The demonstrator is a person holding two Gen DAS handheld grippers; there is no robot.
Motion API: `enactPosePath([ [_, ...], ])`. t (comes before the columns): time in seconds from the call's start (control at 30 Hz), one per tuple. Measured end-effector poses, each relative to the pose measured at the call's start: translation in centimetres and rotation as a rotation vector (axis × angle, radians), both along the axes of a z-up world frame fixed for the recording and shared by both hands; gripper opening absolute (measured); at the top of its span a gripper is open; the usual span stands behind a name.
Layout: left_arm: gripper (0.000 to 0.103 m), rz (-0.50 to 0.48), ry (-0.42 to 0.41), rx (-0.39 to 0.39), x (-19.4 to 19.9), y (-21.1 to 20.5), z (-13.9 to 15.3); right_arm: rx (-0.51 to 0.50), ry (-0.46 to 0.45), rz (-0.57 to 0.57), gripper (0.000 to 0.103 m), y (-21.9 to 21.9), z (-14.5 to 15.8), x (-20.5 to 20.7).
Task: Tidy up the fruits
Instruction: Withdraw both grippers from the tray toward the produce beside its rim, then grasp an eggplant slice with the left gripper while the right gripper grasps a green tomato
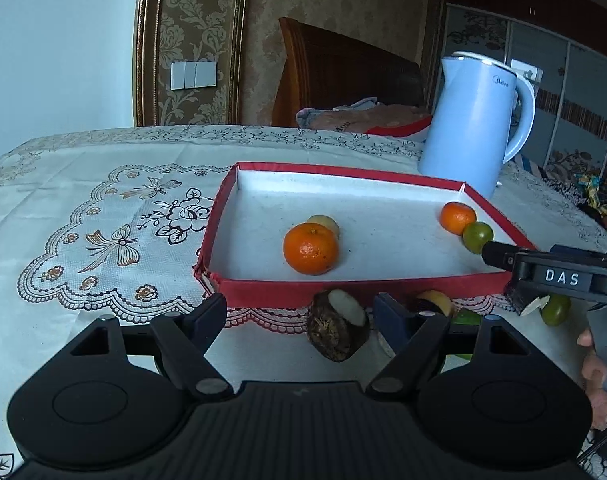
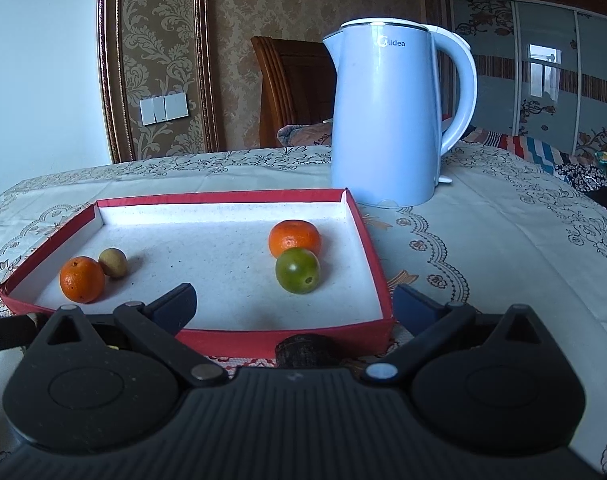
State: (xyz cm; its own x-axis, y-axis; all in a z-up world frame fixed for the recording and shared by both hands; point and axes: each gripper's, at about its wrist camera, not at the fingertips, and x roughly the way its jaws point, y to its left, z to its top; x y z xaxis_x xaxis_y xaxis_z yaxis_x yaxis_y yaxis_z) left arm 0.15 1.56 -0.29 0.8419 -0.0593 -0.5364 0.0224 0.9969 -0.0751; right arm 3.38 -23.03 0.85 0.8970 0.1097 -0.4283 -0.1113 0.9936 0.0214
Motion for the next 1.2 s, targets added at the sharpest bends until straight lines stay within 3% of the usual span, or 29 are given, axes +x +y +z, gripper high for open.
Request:
enactPosePath([
  [0.13, 0.081, 0.006, 0.038, 0.042, 0.5, -0.4, -0.6, -0.002, -0.004, 0.000, 0.103, 0.0, 0.0, -0.1],
  [0.33, 0.082, 0.029, 0.036, -0.004, 0.3, 0.7, -0.7, 0.016, -0.010, -0.009, 0.103, -0.6, 0.2, -0.8],
  [0.53, 0.082, 0.066, 0.033, 0.011, -0.8, 1.3, -0.7, 0.074, -0.055, -0.019, 0.103, -3.1, 0.6, -4.1],
  [0.67, 0.083, 0.079, 0.042, 0.061, -0.5, 0.7, -0.9, 0.074, -0.020, -0.021, 0.103, -4.9, -0.4, -5.6],
  [0.77, 0.082, 0.078, 0.047, 0.098, -0.3, 0.1, -1.0, 0.136, 0.003, -0.032, 0.103, -6.4, -0.5, -6.0],
  [1.2, 0.082, 0.085, 0.052, 0.149, 0.2, -0.7, -1.3, -0.011, 0.105, -0.025, 0.103, -5.1, -1.4, -5.6],
])
